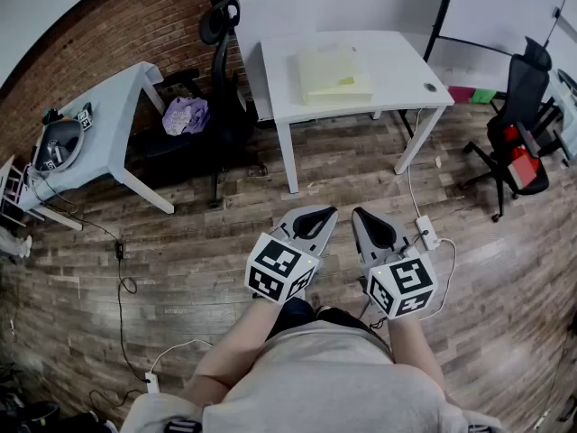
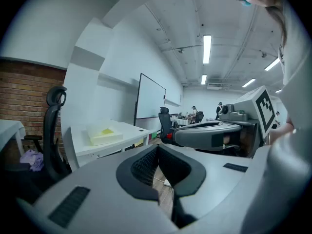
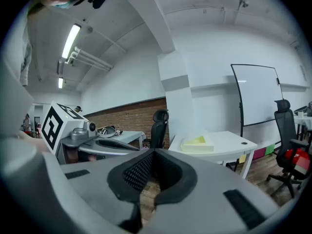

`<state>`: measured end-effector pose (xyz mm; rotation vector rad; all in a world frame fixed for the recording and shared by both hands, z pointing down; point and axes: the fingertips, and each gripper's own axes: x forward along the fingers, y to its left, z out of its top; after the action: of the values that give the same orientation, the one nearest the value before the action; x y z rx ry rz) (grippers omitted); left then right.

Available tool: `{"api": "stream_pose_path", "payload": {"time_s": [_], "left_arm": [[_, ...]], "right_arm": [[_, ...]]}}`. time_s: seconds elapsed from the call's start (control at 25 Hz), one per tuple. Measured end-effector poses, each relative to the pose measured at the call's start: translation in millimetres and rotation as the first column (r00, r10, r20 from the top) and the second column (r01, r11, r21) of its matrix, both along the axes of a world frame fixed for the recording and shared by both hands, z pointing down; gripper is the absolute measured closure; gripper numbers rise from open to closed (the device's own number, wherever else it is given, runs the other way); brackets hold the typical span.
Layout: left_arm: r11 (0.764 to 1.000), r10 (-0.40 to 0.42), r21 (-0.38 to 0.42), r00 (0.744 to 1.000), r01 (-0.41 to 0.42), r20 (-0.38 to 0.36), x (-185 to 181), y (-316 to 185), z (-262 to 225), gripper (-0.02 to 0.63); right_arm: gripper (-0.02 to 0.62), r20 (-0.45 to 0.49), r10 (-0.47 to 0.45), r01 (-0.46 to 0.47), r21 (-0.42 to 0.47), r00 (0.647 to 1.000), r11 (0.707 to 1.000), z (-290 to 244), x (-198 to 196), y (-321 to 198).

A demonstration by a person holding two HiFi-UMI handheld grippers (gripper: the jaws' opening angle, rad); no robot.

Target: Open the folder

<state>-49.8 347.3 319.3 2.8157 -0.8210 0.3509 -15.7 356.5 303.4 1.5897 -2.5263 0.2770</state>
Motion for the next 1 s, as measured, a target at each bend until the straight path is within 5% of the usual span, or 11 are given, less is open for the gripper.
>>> {"api": "stream_pose_path", "payload": {"time_s": [1.0], "left_arm": [[0.997,-0.031,-0.074,0.999,0.030,-0.013,35.7,10.5,32.1,0.588]], "right_arm": [[0.572,0.051,0.004,-0.004,0.000,0.999,1.000,10.8,34.2,2.4]]}}
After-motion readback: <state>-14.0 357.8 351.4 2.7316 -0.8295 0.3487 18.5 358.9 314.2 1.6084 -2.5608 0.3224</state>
